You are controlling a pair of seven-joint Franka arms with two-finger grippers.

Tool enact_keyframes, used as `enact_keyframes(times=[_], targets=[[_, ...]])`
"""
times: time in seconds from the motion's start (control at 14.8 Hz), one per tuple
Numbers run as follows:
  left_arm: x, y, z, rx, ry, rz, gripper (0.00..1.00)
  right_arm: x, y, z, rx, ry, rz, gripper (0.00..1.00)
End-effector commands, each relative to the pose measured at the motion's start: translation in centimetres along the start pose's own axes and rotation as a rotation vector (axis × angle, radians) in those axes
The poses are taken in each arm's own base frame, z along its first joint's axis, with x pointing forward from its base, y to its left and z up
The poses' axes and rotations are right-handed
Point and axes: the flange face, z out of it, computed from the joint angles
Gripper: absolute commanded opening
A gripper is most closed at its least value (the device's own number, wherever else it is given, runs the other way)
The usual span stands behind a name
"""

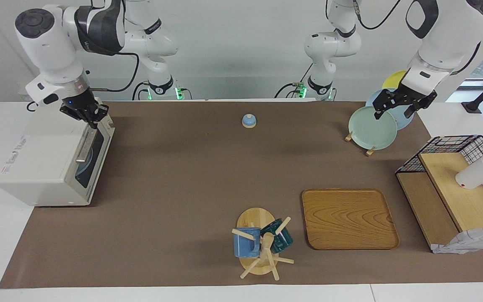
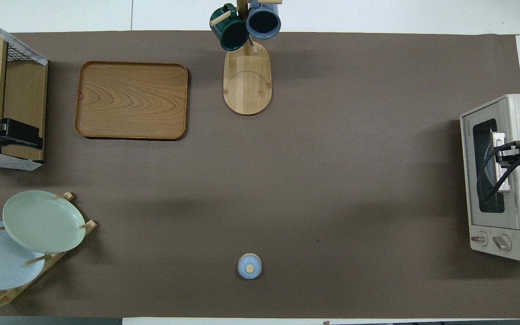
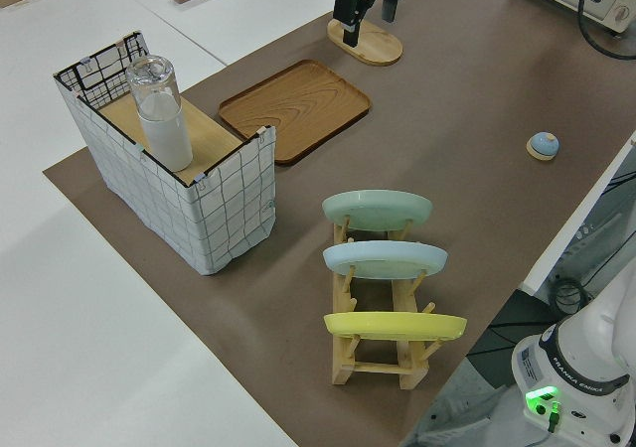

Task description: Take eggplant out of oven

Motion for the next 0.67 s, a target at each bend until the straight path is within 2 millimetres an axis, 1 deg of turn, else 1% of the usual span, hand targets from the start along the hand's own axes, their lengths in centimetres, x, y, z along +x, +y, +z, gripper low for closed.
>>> enact_keyframes(times=[0.0,0.13,0.27,0.4,0.54,0.61], targets=[[-0.3,-0.4,-0.1,0.015,-0.009,-0.003,1.00,-0.1,1.1,2.0,-0.021,0.022,-0.052,0.00],[-0.3,-0.3,-0.1,0.015,-0.009,-0.001,1.00,0.1,2.2,2.9,-0.020,0.021,-0.068,0.00],[-0.3,-0.3,-0.1,0.015,-0.009,-0.001,1.00,0.2,3.4,4.6,-0.018,0.030,-0.084,0.00],[-0.3,-0.3,-0.1,0.015,-0.009,-0.001,1.00,0.2,3.4,5.7,-0.017,0.030,-0.089,0.00],[-0.3,-0.4,-0.1,0.015,-0.009,-0.003,1.00,0.2,3.3,5.9,-0.016,0.027,-0.088,0.00],[-0.3,-0.4,-0.1,0.015,-0.009,-0.003,1.00,0.2,3.2,6.3,-0.015,0.018,-0.089,0.00]])
